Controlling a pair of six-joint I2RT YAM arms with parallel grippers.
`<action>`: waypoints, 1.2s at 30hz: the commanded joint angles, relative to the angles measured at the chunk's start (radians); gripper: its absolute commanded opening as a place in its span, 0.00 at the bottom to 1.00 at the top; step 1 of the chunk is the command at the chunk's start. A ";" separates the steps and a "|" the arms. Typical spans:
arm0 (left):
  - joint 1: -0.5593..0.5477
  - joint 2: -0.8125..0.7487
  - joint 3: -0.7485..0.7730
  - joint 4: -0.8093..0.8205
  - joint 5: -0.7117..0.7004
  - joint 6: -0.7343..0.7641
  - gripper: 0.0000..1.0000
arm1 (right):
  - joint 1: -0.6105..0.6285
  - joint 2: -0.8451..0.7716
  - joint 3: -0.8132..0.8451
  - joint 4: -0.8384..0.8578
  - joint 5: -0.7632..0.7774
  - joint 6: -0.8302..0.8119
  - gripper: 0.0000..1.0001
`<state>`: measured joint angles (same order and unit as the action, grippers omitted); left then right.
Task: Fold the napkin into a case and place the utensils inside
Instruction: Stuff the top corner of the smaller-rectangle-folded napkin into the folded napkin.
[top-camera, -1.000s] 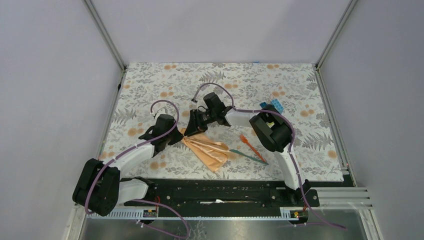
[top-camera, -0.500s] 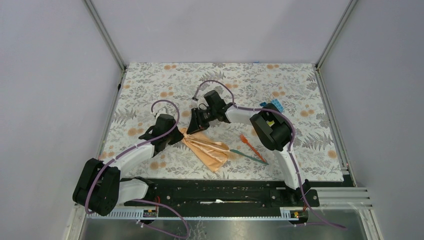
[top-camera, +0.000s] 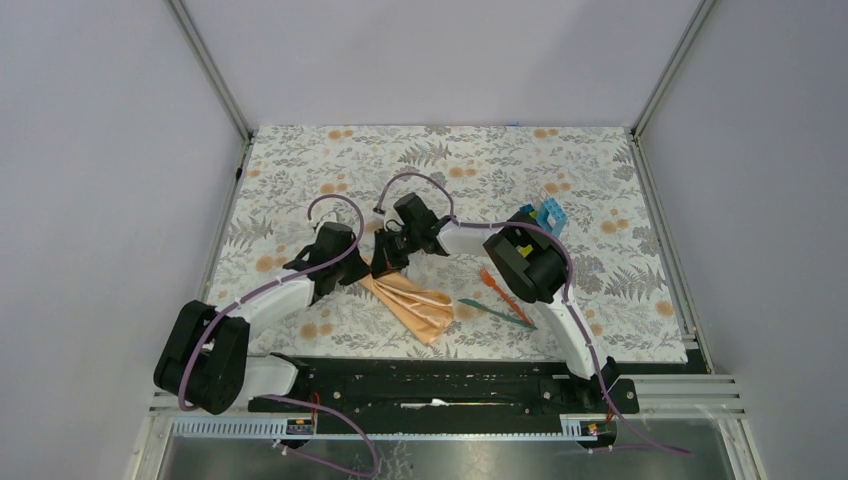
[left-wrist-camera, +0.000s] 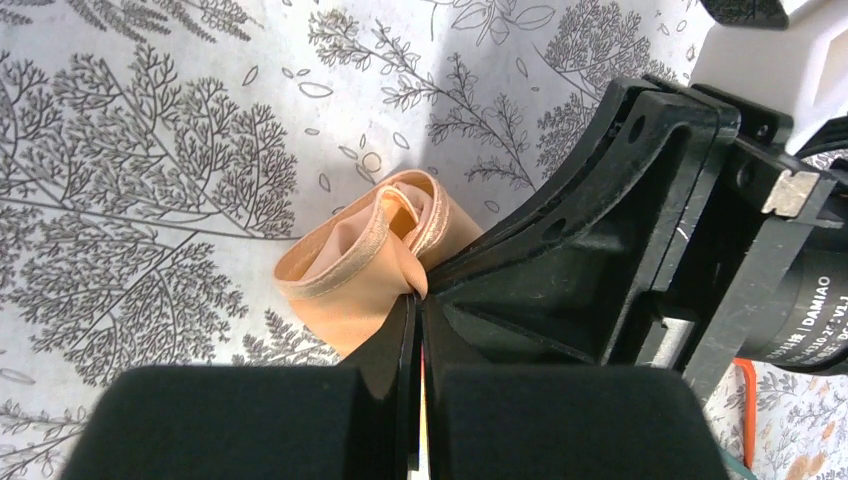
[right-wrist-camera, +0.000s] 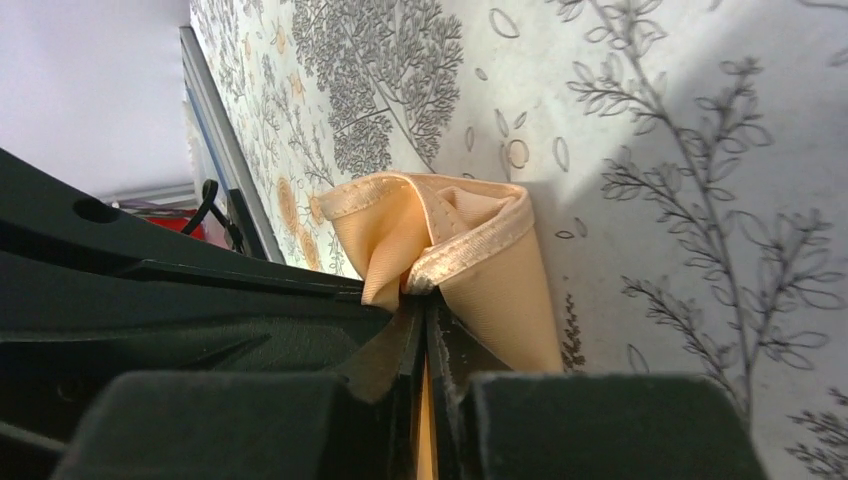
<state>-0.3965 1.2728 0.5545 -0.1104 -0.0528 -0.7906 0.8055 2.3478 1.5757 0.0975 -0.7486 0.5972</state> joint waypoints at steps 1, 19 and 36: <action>-0.002 0.072 0.045 0.103 0.013 -0.019 0.00 | 0.014 0.001 -0.029 0.043 0.018 0.049 0.06; 0.043 -0.115 -0.029 0.044 0.048 0.011 0.52 | -0.015 -0.008 -0.077 0.070 0.020 0.049 0.03; 0.179 -0.103 -0.074 0.091 0.181 0.008 0.10 | -0.019 -0.011 -0.070 0.042 0.032 0.021 0.00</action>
<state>-0.2176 1.1347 0.4820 -0.1371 0.0471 -0.8051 0.7780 2.3459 1.5204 0.2028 -0.7498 0.6689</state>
